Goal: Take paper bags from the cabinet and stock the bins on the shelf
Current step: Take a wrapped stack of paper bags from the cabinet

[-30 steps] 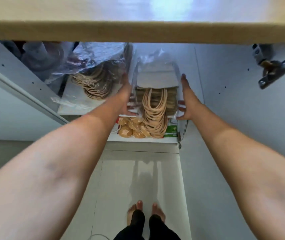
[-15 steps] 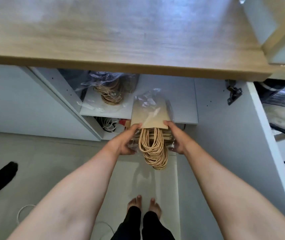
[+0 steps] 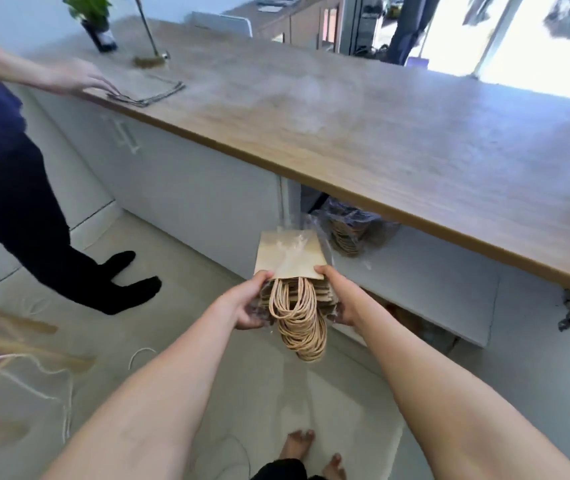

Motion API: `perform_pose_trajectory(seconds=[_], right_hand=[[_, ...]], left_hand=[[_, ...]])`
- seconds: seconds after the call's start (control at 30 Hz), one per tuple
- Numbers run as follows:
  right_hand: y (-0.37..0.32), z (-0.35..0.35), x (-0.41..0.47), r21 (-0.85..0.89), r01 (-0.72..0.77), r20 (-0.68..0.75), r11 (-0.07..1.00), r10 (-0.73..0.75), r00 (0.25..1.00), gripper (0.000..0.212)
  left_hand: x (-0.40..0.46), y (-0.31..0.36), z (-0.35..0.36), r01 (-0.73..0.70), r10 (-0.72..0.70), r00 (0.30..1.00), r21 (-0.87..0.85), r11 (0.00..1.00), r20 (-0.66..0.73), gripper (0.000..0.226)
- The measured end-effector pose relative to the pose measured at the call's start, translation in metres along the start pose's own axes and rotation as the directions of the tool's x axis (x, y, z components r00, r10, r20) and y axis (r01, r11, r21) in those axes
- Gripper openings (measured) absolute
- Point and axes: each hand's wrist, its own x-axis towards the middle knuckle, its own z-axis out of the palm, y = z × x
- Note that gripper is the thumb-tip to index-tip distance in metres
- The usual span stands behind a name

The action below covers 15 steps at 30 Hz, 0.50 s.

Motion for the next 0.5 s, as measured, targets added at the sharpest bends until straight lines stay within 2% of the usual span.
perform_pose_trajectory(seconds=[0.07, 0.13, 0.27, 0.37, 0.5], right_hand=[[-0.016, 0.025, 0.012, -0.012, 0.028, 0.043, 1.0, -0.027, 0.999, 0.11], [-0.04, 0.055, -0.009, -0.067, 0.067, 0.092, 0.996, -0.06, 0.994, 0.104], [-0.089, 0.099, -0.056, -0.086, 0.206, 0.173, 0.975, -0.189, 0.967, 0.091], [-0.123, 0.11, -0.089, -0.073, 0.334, 0.215, 0.94, -0.313, 0.925, 0.067], [-0.168, 0.093, -0.109, -0.034, 0.416, 0.238, 0.909, -0.397, 0.886, 0.076]], left_hand=[[-0.009, 0.01, -0.027, -0.03, 0.03, 0.999, -0.031, 0.999, -0.015, 0.048], [-0.025, 0.023, -0.054, -0.099, 0.095, 0.994, -0.092, 0.991, -0.048, 0.04], [-0.067, 0.058, -0.089, -0.233, 0.22, 0.968, -0.108, 0.967, -0.119, 0.04], [-0.091, 0.085, -0.096, -0.32, 0.303, 0.942, -0.118, 0.94, -0.144, 0.041], [-0.12, 0.127, -0.075, -0.431, 0.418, 0.9, -0.1, 0.897, -0.124, 0.041]])
